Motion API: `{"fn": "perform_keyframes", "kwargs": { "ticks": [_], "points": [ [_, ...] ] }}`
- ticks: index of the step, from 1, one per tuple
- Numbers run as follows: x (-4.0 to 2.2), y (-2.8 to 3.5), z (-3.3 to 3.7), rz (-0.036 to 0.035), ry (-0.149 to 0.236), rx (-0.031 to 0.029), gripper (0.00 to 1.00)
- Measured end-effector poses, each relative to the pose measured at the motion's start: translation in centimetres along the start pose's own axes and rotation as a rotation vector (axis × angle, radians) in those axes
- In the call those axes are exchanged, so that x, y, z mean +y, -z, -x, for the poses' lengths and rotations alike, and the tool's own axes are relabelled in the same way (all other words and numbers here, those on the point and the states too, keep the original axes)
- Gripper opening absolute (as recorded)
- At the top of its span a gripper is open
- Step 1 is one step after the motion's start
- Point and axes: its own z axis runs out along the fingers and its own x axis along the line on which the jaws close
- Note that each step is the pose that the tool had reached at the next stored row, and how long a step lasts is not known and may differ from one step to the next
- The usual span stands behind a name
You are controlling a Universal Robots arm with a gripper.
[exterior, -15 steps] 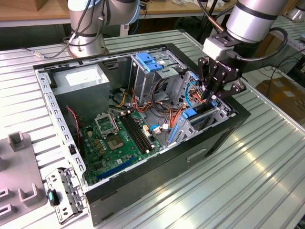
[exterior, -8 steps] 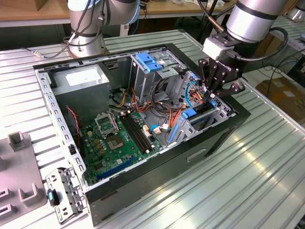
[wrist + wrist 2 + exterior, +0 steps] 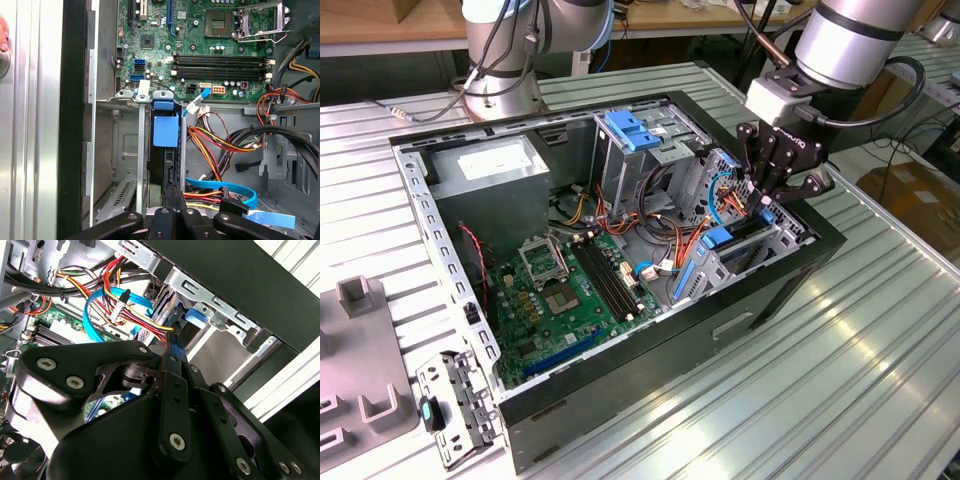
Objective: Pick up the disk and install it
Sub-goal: 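Insert the second disk wire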
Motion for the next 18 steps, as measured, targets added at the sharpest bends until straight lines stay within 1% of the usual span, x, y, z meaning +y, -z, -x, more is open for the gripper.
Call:
{"fn": "perform_keyframes", "kwargs": {
  "ticks": [6, 7, 8, 9, 11, 13, 15, 16, 18],
  "points": [
    [0.04, 0.02, 0.00, 0.0000, 0.000, 0.0003, 0.11],
    [0.19, 0.02, 0.01, 0.0000, 0.000, 0.0003, 0.11],
    [0.58, 0.01, 0.02, 0.0000, 0.000, 0.0001, 0.11],
    [0.74, 0.00, 0.01, 0.0000, 0.000, 0.0001, 0.11],
    [0.74, 0.01, 0.02, 0.0000, 0.000, 0.0001, 0.11],
    [0.75, 0.19, 0.02, -0.0001, 0.000, -0.0007, 0.11],
    [0.76, 0.59, 0.00, -0.0001, 0.000, -0.0018, 0.11],
    [0.77, 1.22, -0.02, 0.0000, 0.000, -0.0023, 0.11],
    [0.78, 2.04, -0.06, -0.0001, 0.000, -0.0023, 0.11]
  ]
}}
